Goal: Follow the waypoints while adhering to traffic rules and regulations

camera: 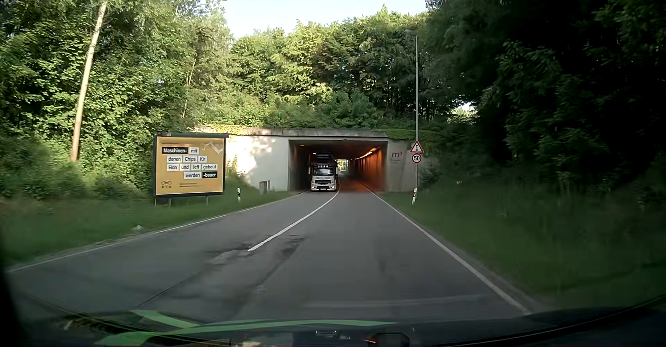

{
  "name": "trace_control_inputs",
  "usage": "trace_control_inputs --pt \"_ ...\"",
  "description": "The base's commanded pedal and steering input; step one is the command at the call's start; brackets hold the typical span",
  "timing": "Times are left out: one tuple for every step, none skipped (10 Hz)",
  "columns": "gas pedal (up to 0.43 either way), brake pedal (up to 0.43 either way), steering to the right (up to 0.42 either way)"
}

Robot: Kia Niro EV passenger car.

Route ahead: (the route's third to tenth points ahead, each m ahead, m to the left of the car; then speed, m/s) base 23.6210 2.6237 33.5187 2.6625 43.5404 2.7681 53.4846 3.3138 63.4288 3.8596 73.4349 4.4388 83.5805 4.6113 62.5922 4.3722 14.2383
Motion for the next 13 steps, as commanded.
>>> trace_control_inputs --pt "0.157 0.000 -0.001" --pt "0.157 0.000 0.002" --pt "0.157 0.000 0.007" --pt "0.169 0.000 0.008" --pt "0.169 0.000 0.006" --pt "0.169 0.000 0.002" --pt "0.169 0.000 0.002" --pt "0.177 0.000 0.002" --pt "0.177 0.000 0.000" --pt "0.177 0.000 0.000" --pt "0.177 0.000 -0.003" --pt "0.177 0.000 -0.004" --pt "0.177 0.000 -0.004"
